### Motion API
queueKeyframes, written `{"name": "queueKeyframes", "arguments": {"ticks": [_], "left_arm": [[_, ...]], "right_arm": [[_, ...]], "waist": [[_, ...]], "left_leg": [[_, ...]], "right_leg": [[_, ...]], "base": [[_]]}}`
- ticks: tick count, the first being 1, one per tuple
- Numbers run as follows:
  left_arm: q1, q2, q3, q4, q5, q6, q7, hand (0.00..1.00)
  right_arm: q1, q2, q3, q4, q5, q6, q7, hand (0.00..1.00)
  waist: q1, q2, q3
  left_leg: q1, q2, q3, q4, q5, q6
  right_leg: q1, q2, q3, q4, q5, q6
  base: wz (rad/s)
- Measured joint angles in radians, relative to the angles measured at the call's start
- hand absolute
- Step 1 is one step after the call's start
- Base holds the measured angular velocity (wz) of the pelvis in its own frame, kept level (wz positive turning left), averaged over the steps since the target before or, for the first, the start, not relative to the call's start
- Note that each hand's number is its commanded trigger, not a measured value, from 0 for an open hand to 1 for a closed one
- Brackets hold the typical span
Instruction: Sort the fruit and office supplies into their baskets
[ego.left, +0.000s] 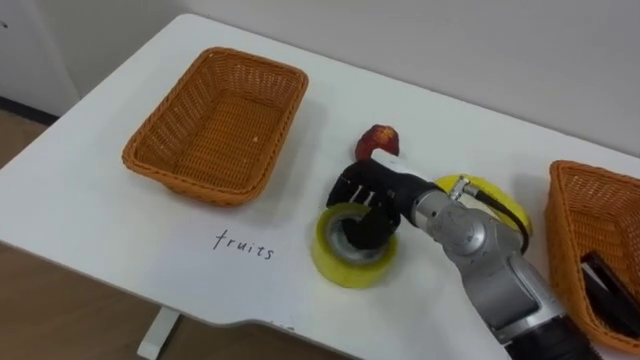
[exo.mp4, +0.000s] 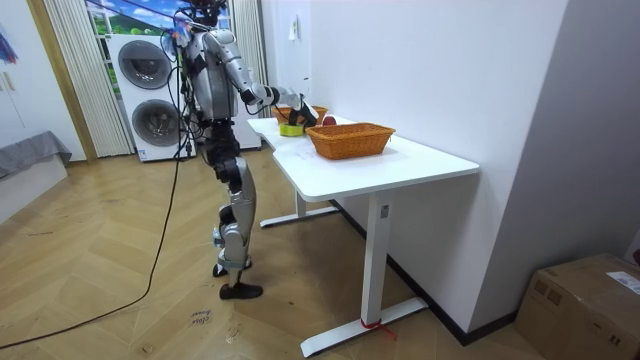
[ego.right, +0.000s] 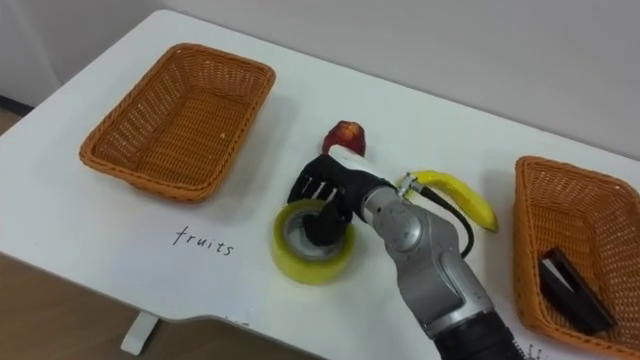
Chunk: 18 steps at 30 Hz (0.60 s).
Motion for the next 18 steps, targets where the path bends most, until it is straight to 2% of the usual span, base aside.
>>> {"name": "queueKeyframes", "arguments": {"ticks": [5,18], "left_arm": [[-0.002,0.001,0.0,-0.001,0.001,0.0,0.0,0.0],[0.004,-0.002,0.007,-0.005,0.001,0.0,0.0,0.0]], "right_arm": [[0.0,0.002,0.0,0.0,-0.01,0.008,0.02,1.0],[0.002,0.0,-0.015,-0.003,0.017,0.009,0.035,1.0]], "waist": [[0.0,-0.003,-0.0031],[0.0,0.004,-0.0027]], "left_leg": [[0.001,0.0,0.0,0.002,0.0,0.0],[0.01,0.0,0.01,0.003,0.001,0.0]], "right_leg": [[0.001,0.0,0.001,0.0,0.0,0.0],[0.004,-0.001,0.013,0.002,0.0,0.0]], "base": [[0.0],[-0.02]]}}
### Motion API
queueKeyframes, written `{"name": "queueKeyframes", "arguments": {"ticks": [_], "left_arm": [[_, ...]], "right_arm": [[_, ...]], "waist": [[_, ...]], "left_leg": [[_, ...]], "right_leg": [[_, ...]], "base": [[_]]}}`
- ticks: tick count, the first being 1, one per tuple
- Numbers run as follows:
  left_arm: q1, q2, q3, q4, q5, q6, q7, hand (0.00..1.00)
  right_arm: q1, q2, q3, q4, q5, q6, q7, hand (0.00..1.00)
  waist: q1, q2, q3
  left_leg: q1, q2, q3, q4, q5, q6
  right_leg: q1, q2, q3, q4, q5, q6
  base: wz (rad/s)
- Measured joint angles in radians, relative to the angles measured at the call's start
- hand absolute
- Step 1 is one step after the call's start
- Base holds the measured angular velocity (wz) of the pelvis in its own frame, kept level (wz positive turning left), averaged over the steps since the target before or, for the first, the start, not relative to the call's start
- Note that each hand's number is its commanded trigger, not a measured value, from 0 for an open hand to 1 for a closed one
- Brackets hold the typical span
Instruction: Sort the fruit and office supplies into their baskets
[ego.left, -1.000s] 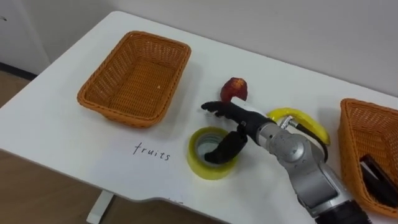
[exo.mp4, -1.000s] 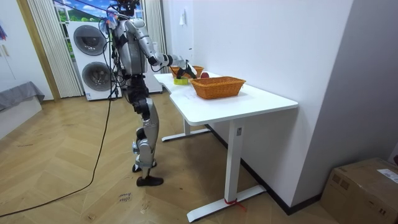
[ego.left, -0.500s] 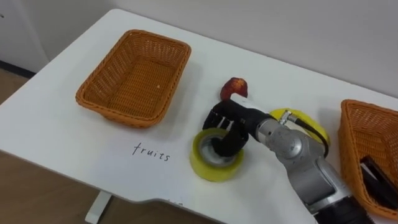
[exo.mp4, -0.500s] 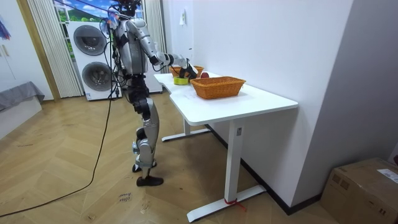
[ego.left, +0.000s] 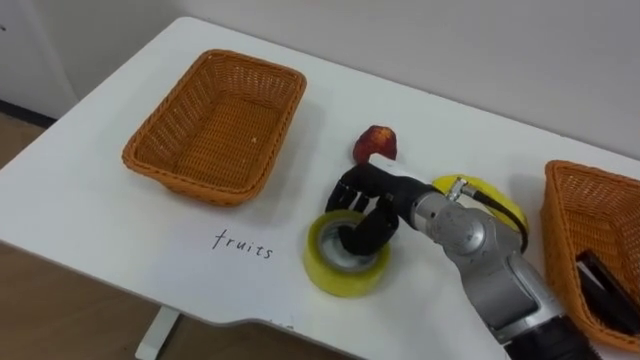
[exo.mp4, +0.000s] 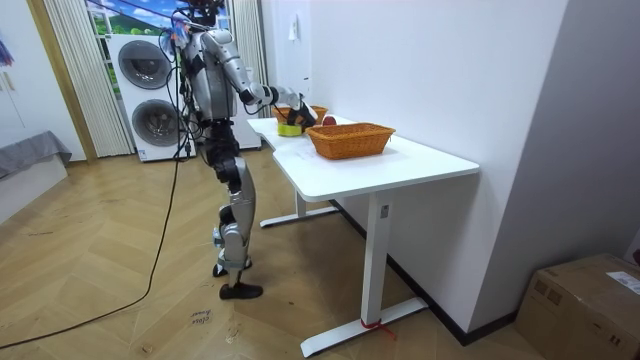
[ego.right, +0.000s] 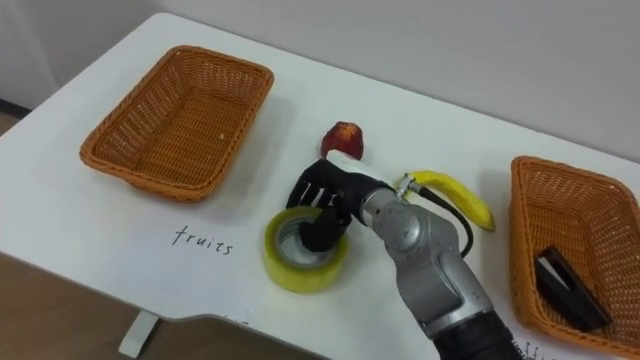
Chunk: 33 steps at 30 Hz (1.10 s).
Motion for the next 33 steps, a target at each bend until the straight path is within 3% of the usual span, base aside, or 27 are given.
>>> {"name": "queueKeyframes", "arguments": {"ticks": [8,13,17,24,29,33], "left_arm": [[0.001,-0.008,0.043,0.003,-0.006,-0.006,0.001,0.0],[0.002,-0.009,0.076,0.044,-0.005,-0.013,0.005,0.0],[0.005,-0.012,0.081,0.069,-0.004,-0.032,0.005,0.0],[0.021,-0.027,0.097,0.077,-0.005,-0.058,0.022,0.0],[0.04,-0.028,0.119,0.08,-0.004,-0.074,0.022,0.0],[0.042,-0.029,0.15,0.098,-0.004,-0.077,0.026,0.0]], "right_arm": [[0.0,-0.019,-0.013,-0.052,0.006,-0.002,0.005,1.0],[0.002,-0.057,-0.091,-0.17,0.012,-0.006,-0.019,1.0],[0.002,-0.061,-0.185,-0.187,0.021,-0.027,-0.058,1.0],[0.002,-0.071,-0.234,-0.203,0.061,-0.049,-0.108,1.0],[0.005,-0.072,-0.262,-0.213,0.076,-0.051,-0.128,1.0],[0.006,-0.073,-0.304,-0.231,0.085,-0.074,-0.164,1.0]], "waist": [[-0.021,0.004,0.0012],[-0.059,0.01,-0.0014],[-0.082,0.021,-0.0047],[-0.102,0.044,-0.0101],[-0.134,0.036,-0.0158],[-0.143,0.028,-0.01]], "left_leg": [[0.006,0.001,0.001,0.001,0.0,0.0],[0.012,-0.001,0.004,0.0,0.001,0.001],[0.021,-0.001,0.007,-0.002,0.001,0.001],[0.031,0.004,0.03,-0.006,0.001,0.001],[0.031,0.004,0.031,-0.005,0.001,0.001],[0.038,0.004,0.035,-0.006,0.001,0.001]], "right_leg": [[-0.002,0.0,0.01,0.0,0.0,0.0],[0.007,-0.003,0.01,0.0,0.001,0.001],[0.016,-0.002,0.013,0.0,0.002,0.002],[0.016,0.002,0.037,0.003,0.003,0.0],[0.015,0.002,0.038,0.005,0.003,0.0],[0.017,0.003,0.043,0.006,0.003,0.0]], "base": [[0.0],[-0.01],[0.0],[-0.09],[0.0],[-0.03]]}}
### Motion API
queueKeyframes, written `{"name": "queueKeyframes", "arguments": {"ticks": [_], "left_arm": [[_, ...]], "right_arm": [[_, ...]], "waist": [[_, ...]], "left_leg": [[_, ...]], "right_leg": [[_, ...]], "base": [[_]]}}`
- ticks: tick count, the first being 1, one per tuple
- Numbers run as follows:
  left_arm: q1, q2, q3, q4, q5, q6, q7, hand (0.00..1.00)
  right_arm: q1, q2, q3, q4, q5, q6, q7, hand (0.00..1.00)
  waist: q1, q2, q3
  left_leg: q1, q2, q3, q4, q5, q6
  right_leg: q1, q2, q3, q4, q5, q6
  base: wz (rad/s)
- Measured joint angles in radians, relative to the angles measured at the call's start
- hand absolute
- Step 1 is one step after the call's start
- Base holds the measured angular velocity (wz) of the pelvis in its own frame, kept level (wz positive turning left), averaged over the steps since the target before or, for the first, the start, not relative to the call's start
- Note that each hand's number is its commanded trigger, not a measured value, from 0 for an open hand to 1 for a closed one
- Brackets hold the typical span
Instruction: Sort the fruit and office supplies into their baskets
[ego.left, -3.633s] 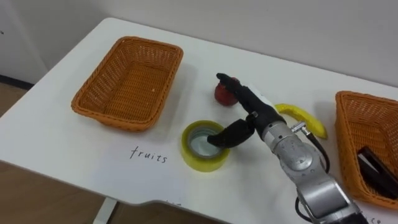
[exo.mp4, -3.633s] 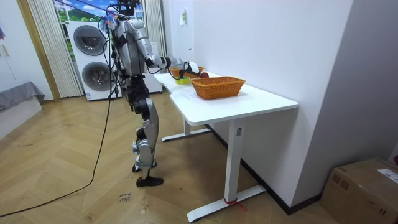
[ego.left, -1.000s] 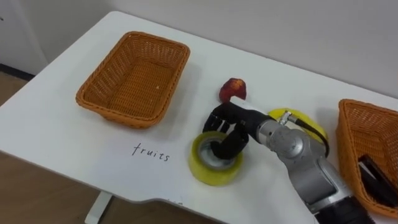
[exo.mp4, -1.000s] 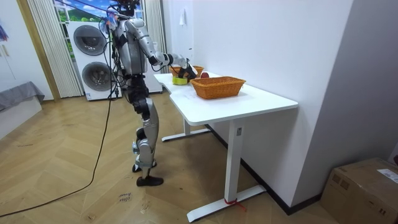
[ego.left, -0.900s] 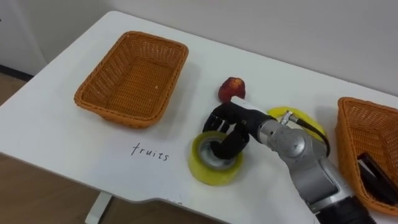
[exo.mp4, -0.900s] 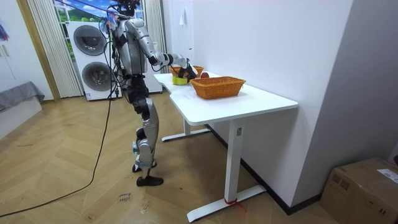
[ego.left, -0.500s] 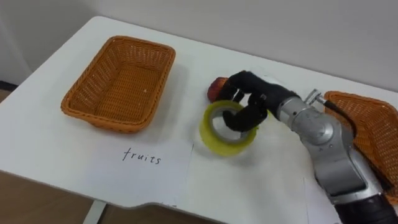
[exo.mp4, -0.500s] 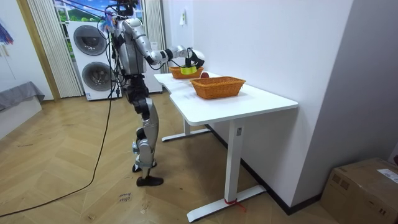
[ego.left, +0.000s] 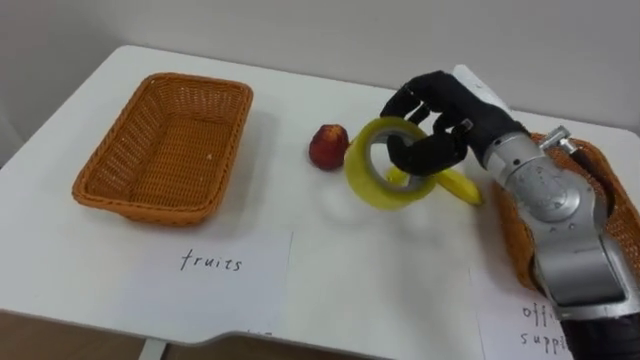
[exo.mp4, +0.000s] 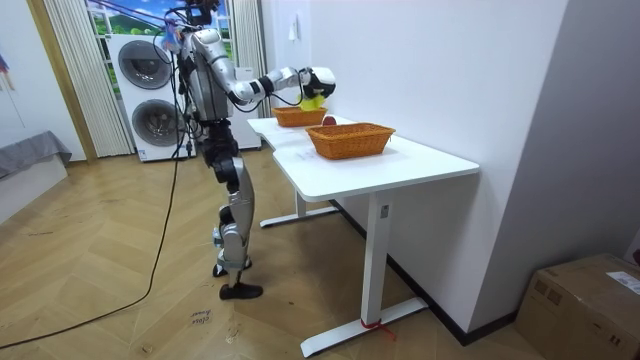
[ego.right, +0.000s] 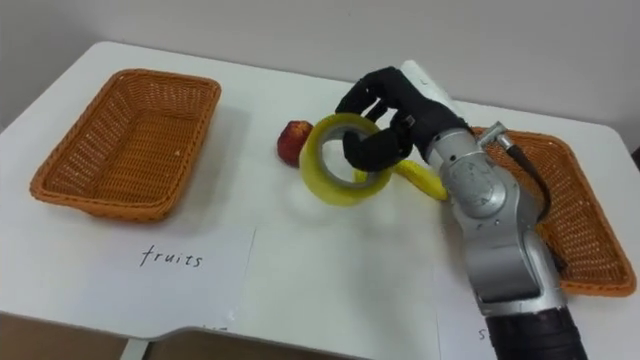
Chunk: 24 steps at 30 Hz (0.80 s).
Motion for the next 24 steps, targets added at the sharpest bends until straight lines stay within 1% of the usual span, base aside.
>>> {"name": "queueKeyframes", "arguments": {"ticks": [1,2,6,8,9,11,15,16,18,20,21,24], "left_arm": [[0.0,0.0,0.008,0.001,0.0,-0.001,0.001,0.0],[-0.001,0.0,0.018,0.009,0.0,-0.006,0.002,0.0],[-0.001,-0.001,0.044,0.013,0.001,-0.01,0.005,0.0],[0.004,-0.001,0.043,0.003,0.001,-0.009,0.006,0.0],[0.005,-0.001,0.043,0.0,0.001,-0.008,0.006,0.0],[0.005,0.001,0.042,-0.006,0.0,-0.007,0.006,0.0],[0.003,0.004,0.042,-0.007,-0.001,-0.008,0.002,0.0],[0.003,0.004,0.038,-0.01,-0.001,-0.011,0.002,0.0],[0.007,0.004,0.038,-0.024,-0.001,-0.015,0.002,0.0],[0.004,0.004,0.037,-0.025,-0.002,-0.021,0.004,0.0],[0.005,0.004,0.037,-0.025,-0.002,-0.024,0.006,0.0],[0.011,0.004,0.037,-0.025,-0.002,-0.024,0.007,0.0]], "right_arm": [[0.002,-0.001,-0.018,0.0,0.011,-0.008,-0.012,1.0],[0.005,-0.006,-0.029,0.0,0.025,-0.008,-0.026,1.0],[0.027,-0.018,-0.065,0.0,0.03,-0.013,-0.034,1.0],[0.033,-0.025,-0.088,0.0,0.029,-0.013,-0.035,1.0],[0.034,-0.029,-0.092,0.0,0.03,-0.013,-0.036,1.0],[0.036,-0.059,-0.097,0.0,0.032,-0.013,-0.046,1.0],[0.038,-0.064,-0.119,0.0,0.038,-0.013,-0.07,1.0],[0.038,-0.064,-0.132,0.0,0.038,-0.013,-0.074,1.0],[0.046,-0.067,-0.149,0.006,0.052,-0.016,-0.091,1.0],[0.062,-0.08,-0.168,0.026,0.087,-0.017,-0.102,1.0],[0.069,-0.089,-0.175,0.046,0.092,-0.017,-0.104,1.0],[0.081,-0.094,-0.191,0.086,0.086,-0.017,-0.109,1.0]], "waist": [[0.0,-0.005,0.0025],[0.0,-0.01,0.003],[-0.008,-0.02,-0.0003],[-0.028,-0.02,-0.0004],[-0.03,-0.021,-0.0006],[-0.04,-0.02,-0.0005],[-0.066,-0.02,-0.0008],[-0.078,-0.021,-0.0012],[-0.083,-0.021,-0.0014],[-0.083,-0.021,-0.002],[-0.082,-0.022,-0.0022],[-0.091,-0.022,-0.0026]], "left_leg": [[0.001,0.001,0.002,-0.002,0.0,0.0],[0.001,0.001,0.002,-0.004,0.0,0.0],[-0.004,-0.001,0.001,-0.006,-0.001,0.001],[-0.013,-0.001,0.0,-0.001,-0.002,0.003],[-0.013,-0.002,0.002,-0.001,-0.002,0.003],[-0.013,-0.001,0.006,0.001,-0.002,0.003],[-0.012,0.0,0.007,0.003,-0.002,0.003],[-0.012,0.0,0.007,0.003,-0.002,0.003],[-0.009,0.0,0.009,0.003,-0.002,0.003],[-0.001,0.001,0.015,0.002,-0.002,0.003],[0.005,0.001,0.017,-0.001,-0.002,0.003],[0.006,0.001,0.017,-0.001,-0.002,0.003]], "right_leg": [[0.0,0.0,0.0,0.0,0.0,0.0],[0.0,0.0,0.0,0.0,0.0,0.0],[-0.004,-0.002,-0.002,-0.001,0.0,0.001],[-0.008,-0.003,-0.004,-0.003,0.001,0.003],[-0.008,-0.003,-0.004,-0.003,0.001,0.003],[-0.009,-0.003,-0.003,-0.003,0.002,0.003],[-0.008,-0.002,-0.003,-0.003,0.002,0.003],[-0.008,-0.002,-0.004,-0.003,0.002,0.003],[-0.007,-0.002,-0.002,-0.003,0.002,0.003],[-0.004,-0.002,0.002,-0.003,0.002,0.003],[0.0,-0.001,0.008,-0.002,0.002,0.003],[0.0,-0.001,0.016,-0.001,0.002,0.003]], "base": [[-0.04],[0.0],[0.01],[0.02],[0.0],[-0.02],[0.0],[0.0],[-0.02],[-0.08],[-0.1],[-0.06]]}}
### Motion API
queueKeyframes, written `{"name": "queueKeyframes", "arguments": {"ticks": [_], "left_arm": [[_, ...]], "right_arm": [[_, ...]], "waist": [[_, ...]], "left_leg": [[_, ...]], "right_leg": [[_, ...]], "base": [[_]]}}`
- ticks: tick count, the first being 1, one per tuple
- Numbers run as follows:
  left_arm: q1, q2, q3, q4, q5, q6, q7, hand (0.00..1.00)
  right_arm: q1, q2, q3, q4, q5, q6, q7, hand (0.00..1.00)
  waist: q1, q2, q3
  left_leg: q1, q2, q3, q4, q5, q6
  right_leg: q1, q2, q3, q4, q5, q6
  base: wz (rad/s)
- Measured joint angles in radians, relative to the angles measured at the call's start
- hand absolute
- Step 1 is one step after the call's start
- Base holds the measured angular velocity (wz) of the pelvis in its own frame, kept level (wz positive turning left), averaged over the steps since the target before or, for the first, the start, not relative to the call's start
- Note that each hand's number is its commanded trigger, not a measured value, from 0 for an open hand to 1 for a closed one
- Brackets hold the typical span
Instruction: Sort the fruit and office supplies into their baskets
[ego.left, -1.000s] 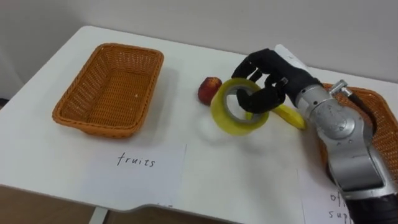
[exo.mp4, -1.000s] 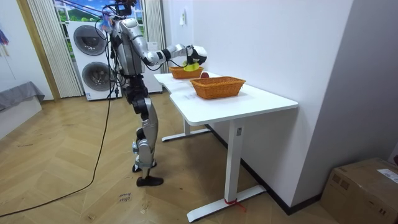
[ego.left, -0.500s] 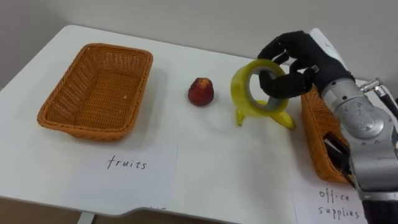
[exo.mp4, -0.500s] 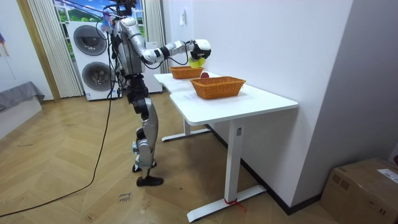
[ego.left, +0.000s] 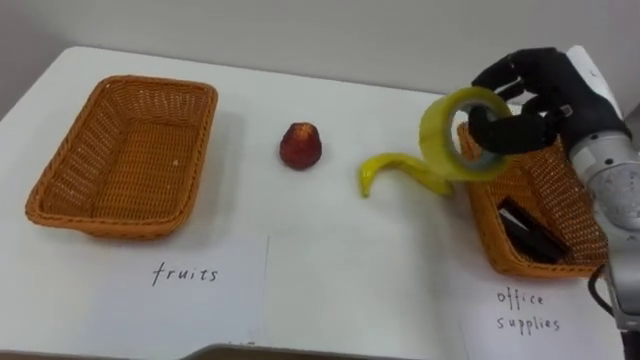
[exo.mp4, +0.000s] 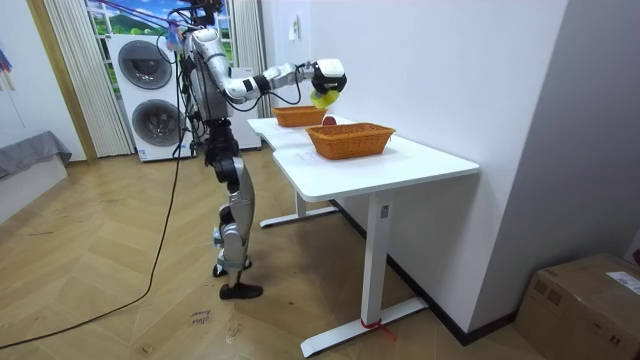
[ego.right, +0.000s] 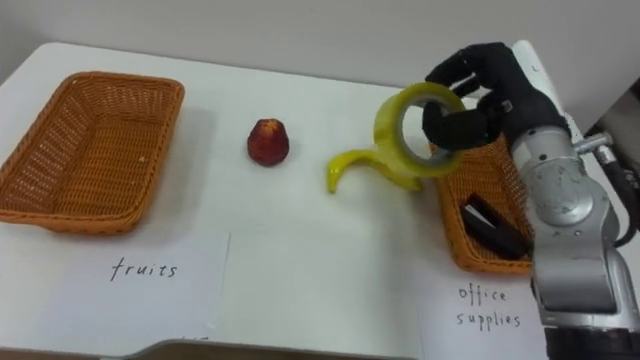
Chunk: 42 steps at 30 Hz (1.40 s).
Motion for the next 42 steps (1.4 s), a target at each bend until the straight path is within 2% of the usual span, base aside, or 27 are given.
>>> {"name": "queueKeyframes", "arguments": {"ticks": [4,9,16,23,31,33,35,38,42], "left_arm": [[0.009,0.0,0.0,-0.002,0.0,0.0,-0.003,0.0],[0.018,0.001,0.003,-0.002,-0.024,-0.007,-0.011,0.0],[0.026,0.008,0.003,-0.002,-0.036,-0.018,-0.035,0.0],[0.036,0.009,0.003,-0.013,-0.035,-0.019,-0.04,0.0],[0.044,0.009,0.023,-0.02,-0.032,-0.019,-0.04,0.0],[0.044,0.009,0.027,-0.021,-0.032,-0.019,-0.04,0.0],[0.045,0.009,0.031,-0.022,-0.032,-0.019,-0.039,0.0],[0.045,0.01,0.038,-0.023,-0.033,-0.019,-0.039,0.0],[0.04,0.01,0.038,-0.023,-0.034,-0.018,-0.038,0.0]], "right_arm": [[0.005,0.0,-0.024,0.021,-0.004,0.001,-0.001,1.0],[0.005,0.0,-0.049,0.024,-0.02,0.001,-0.018,1.0],[0.006,-0.002,-0.061,0.033,-0.012,-0.001,-0.077,1.0],[0.035,-0.002,-0.061,0.047,-0.011,-0.013,-0.099,1.0],[0.083,-0.004,-0.087,0.082,0.004,-0.013,-0.11,1.0],[0.083,-0.011,-0.104,0.097,0.02,-0.013,-0.113,1.0],[0.083,-0.039,-0.104,0.113,0.024,-0.013,-0.116,1.0],[0.083,-0.058,-0.104,0.119,0.024,-0.015,-0.122,1.0],[0.083,-0.062,-0.104,0.147,0.023,-0.022,-0.122,1.0]], "waist": [[-0.02,0.004,0.0016],[-0.023,0.006,0.0027],[-0.022,-0.002,-0.0024],[-0.021,-0.003,-0.003],[-0.025,0.008,0.0035],[-0.026,0.01,0.0026],[-0.026,0.012,0.0031],[-0.028,0.012,0.003],[-0.031,0.009,0.0022]], "left_leg": [[0.0,0.0,0.002,0.0,0.0,0.0],[0.0,-0.001,0.007,0.001,0.0,0.0],[0.007,-0.001,0.015,0.001,0.0,0.0],[0.017,0.001,0.017,-0.006,0.0,0.0],[0.017,0.003,0.024,-0.012,-0.001,0.0],[0.017,0.003,0.025,-0.012,-0.001,0.0],[0.017,0.003,0.025,-0.012,-0.001,0.0],[0.017,0.003,0.025,-0.012,0.0,0.0],[0.017,0.003,0.025,-0.012,0.0,0.0]], "right_leg": [[-0.003,0.001,0.006,0.004,0.0,0.0],[-0.006,0.001,0.014,0.009,0.0,0.0],[-0.003,0.004,0.026,0.001,0.0,0.0],[-0.001,0.006,0.03,-0.001,0.0,0.0],[-0.003,0.007,0.035,0.001,0.001,0.0],[-0.003,0.007,0.035,0.0,0.001,0.0],[-0.003,0.007,0.036,0.0,0.001,0.0],[-0.003,0.008,0.037,-0.002,0.001,0.0],[-0.003,0.007,0.036,-0.002,0.001,0.0]], "base": [[-0.02],[-0.03],[-0.02],[0.0],[-0.02],[0.0],[0.0],[0.0],[0.0]]}}
